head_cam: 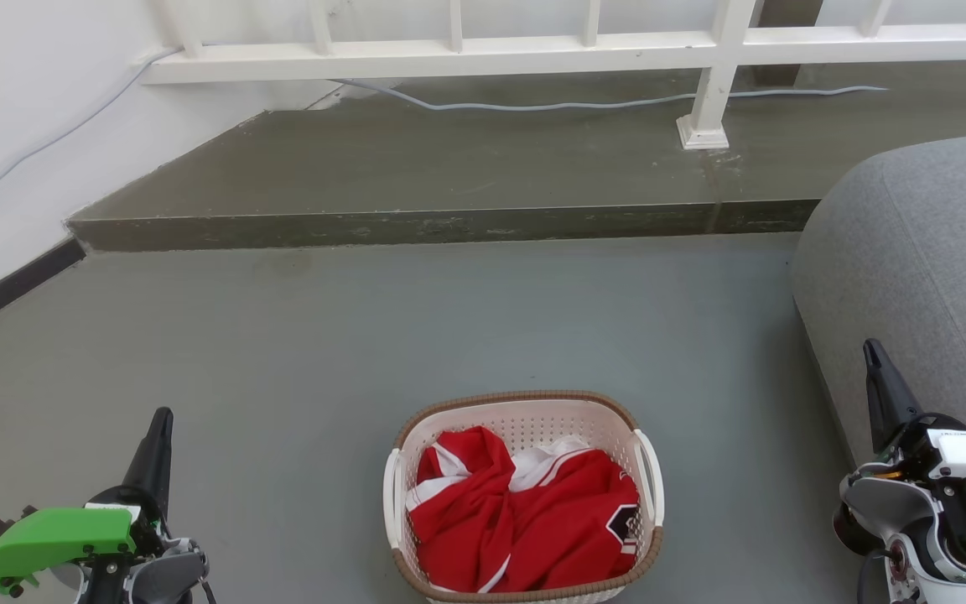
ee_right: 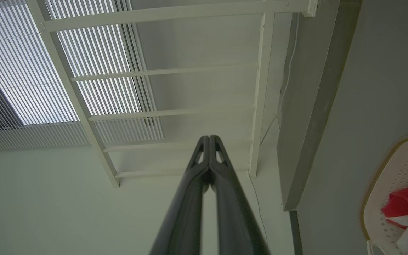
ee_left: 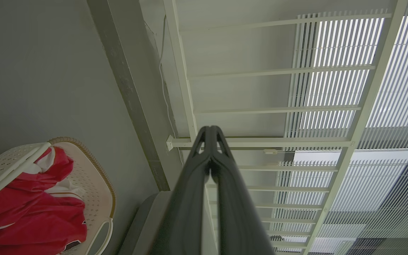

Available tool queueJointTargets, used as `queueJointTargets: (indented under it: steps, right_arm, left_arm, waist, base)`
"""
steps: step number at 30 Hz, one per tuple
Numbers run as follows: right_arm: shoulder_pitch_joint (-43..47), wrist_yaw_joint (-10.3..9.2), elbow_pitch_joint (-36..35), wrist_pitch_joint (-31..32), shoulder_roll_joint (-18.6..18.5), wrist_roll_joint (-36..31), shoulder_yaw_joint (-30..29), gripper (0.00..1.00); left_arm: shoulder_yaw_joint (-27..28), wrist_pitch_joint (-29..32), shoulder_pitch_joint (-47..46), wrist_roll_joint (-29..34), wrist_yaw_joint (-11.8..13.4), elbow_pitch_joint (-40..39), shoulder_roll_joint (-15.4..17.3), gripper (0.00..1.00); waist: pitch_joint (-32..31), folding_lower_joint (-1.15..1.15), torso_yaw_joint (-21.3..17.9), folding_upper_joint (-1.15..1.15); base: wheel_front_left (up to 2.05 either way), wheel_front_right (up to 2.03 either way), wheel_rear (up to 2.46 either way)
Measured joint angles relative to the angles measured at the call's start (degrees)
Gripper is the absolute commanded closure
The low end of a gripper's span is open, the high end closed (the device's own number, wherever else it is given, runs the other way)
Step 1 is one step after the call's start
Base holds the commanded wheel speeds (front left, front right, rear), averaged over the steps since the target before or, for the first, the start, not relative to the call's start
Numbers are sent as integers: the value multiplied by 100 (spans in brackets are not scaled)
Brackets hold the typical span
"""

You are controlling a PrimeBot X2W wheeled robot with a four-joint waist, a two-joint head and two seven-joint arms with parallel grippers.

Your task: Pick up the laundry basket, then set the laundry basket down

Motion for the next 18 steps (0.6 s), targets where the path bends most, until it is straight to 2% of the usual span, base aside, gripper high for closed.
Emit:
queueJointTargets:
  steps: [18]
  right_arm:
    - [0,0,0,0,1,0,-1,100]
  left_arm:
    - [2,24,0,1,0,0,-1,100]
  waist:
    - [0,0,0,0]
  base:
    - [0,0,0]
